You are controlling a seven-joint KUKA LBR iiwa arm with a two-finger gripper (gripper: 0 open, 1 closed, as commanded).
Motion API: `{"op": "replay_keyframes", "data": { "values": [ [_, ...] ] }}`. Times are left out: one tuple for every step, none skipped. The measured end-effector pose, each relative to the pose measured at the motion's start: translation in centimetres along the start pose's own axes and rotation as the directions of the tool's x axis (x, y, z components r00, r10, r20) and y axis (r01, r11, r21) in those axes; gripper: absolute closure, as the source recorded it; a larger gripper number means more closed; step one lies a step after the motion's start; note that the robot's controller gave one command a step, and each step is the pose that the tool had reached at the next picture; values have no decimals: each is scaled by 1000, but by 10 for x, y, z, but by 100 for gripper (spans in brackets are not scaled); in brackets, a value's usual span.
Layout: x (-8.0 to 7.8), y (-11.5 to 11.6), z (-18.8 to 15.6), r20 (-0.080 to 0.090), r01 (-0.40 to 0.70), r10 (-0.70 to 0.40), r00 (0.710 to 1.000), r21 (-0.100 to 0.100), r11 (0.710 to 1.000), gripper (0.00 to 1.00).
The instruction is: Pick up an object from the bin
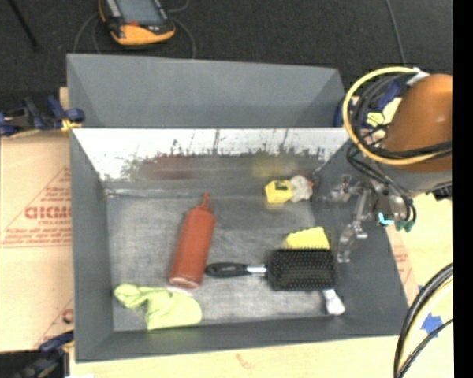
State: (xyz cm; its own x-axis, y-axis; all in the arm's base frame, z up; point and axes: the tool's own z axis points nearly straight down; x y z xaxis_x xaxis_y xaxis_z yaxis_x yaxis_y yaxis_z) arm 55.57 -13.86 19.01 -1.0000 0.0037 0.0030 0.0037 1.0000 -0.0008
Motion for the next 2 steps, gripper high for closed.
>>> {"op": "replay_keyframes", "data": {
  "values": [
    [-2, 0, -4, 7, 4, -4, 1000, 2, 1000, 0],
    [-29, -11, 37, 13, -63, 63, 998, 0, 998, 0]
  ]
}}
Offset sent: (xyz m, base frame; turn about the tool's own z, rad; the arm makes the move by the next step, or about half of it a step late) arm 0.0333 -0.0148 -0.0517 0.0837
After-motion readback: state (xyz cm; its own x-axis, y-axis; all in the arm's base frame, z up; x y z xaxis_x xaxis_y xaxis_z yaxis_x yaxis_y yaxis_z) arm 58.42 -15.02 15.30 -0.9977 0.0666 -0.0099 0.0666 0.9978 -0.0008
